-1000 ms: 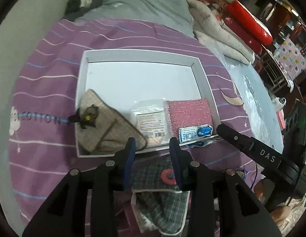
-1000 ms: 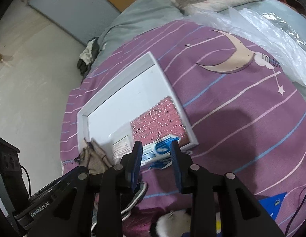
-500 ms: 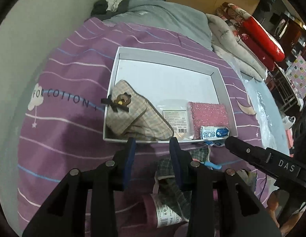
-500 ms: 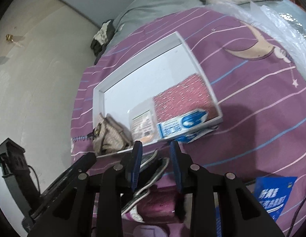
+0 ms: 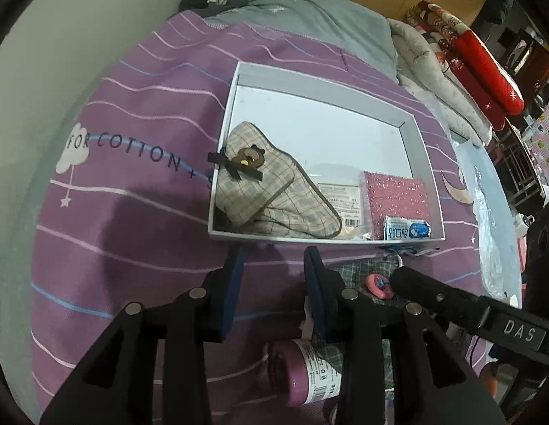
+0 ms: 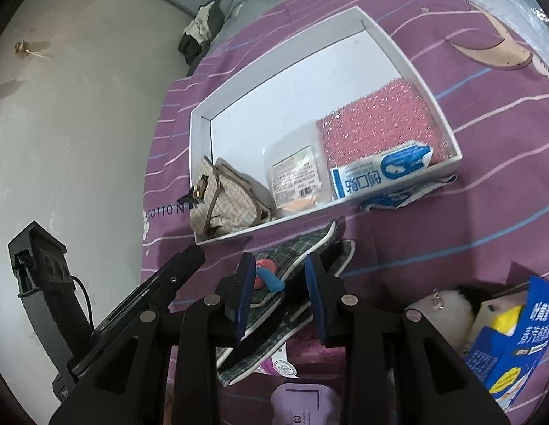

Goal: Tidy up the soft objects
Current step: 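Grasp the dark green plaid pouch with the right gripper and lift it toward the box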

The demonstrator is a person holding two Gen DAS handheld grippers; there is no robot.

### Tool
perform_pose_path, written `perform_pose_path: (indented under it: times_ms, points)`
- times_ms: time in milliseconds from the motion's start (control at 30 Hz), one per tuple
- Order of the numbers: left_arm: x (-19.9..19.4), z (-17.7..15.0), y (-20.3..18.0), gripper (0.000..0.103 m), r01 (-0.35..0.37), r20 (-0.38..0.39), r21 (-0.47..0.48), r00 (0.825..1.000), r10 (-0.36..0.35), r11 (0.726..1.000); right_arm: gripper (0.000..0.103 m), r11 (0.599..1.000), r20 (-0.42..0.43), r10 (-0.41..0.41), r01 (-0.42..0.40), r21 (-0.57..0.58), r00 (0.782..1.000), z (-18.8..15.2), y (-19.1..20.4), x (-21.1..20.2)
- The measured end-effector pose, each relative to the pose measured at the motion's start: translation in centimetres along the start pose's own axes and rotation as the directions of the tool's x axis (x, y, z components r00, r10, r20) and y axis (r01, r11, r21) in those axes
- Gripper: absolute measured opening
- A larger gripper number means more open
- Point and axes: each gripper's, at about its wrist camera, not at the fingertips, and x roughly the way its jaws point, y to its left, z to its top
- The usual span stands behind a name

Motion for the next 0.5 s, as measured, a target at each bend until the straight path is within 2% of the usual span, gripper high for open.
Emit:
perform_pose_path:
  times_ms: [167, 300, 400, 500]
  points:
    - [0.6, -0.1, 0.4, 0.037, -0.035, -0.029, -0.014, 0.999, 0.035, 0.999, 0.029, 1.0, -0.014, 0.007, -0.007, 0.0, 1.0, -0.5, 0.5, 1.1]
    - [0.5, 0.0, 1.0, 0.037, -0.026, -0.035, -0.03, 0.999, 0.025, 0.999, 0.027, 0.999, -0.006, 0.023, -0.023, 0.023, 1.0, -0.7, 0.3, 1.4]
    - [0.3, 0.0, 1.3, 0.037, -0.024, -0.029, -0.035, 0.999, 0.023, 0.999, 0.011, 0.998, 0.004, 0.056, -0.056, 0.035, 0.998, -0.8, -0.1, 0.8]
    - [-0.1, 0.1, 1.5, 0.037, -0.011, -0.02, -0.042, 1.0, 0.01, 0.999, 0.01, 0.998, 0.017, 0.053, -0.053, 0.03, 0.998, -0.7, -0.1, 0.4]
